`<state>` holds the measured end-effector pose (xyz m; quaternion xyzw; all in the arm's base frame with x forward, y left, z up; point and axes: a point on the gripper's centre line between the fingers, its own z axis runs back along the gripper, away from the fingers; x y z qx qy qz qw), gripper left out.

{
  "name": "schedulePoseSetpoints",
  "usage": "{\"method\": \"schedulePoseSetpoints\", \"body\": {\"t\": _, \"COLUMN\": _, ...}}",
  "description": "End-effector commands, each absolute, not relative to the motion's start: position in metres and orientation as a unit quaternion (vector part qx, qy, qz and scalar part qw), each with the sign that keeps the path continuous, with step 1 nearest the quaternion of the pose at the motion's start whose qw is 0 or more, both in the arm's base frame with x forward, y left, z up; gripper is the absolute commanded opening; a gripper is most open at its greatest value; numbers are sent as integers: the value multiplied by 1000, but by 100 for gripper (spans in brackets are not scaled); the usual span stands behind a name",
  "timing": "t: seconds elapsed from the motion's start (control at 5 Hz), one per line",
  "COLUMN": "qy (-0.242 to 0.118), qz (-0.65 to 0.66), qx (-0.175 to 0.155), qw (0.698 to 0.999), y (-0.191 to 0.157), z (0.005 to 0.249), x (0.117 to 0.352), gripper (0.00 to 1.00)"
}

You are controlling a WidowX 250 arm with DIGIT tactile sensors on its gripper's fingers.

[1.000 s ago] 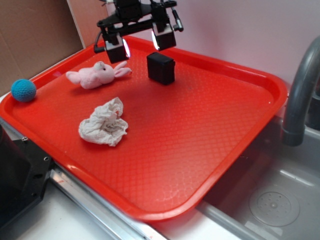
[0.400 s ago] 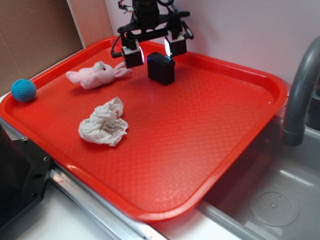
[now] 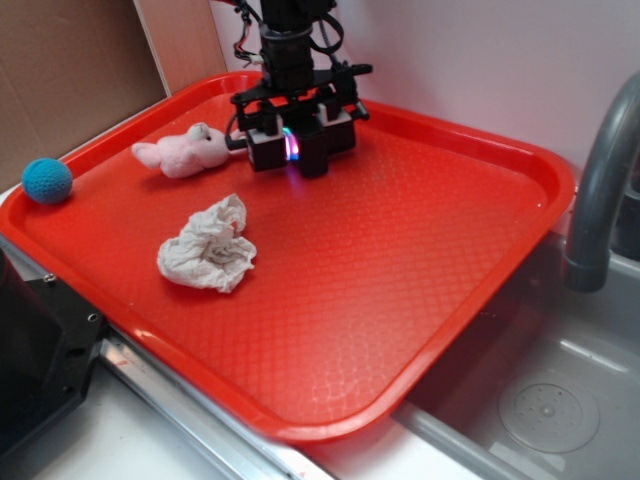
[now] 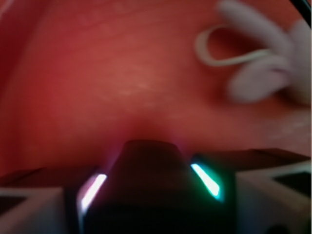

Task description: Grab the black box.

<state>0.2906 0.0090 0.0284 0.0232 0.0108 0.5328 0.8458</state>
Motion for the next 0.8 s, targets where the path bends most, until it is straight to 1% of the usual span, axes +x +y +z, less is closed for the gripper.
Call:
{"method": "schedulePoseSetpoints", "body": {"t": 0.0, "qy": -28, "qz": 335, "qx": -59, "qw": 940, "y": -14, "z": 137, "x": 242, "gripper": 0}}
{"method": "schedulePoseSetpoints", "body": {"t": 0.2, "qy": -63, "qz": 213, "qx": -70, "qw": 972, "y": -19, "z": 184, "x": 206, "gripper": 0}}
{"method": "schedulePoseSetpoints", "body": {"t": 0.4, "qy": -68, "qz": 90, "qx": -98, "qw": 989, "y": -8, "z": 220, "x": 194, "gripper": 0}}
{"method": "schedulePoseSetpoints", "body": {"t": 0.6, "qy": -52, "qz": 7, "qx": -104, "qw": 993, "y": -4, "z": 215, "x": 202, "gripper": 0}}
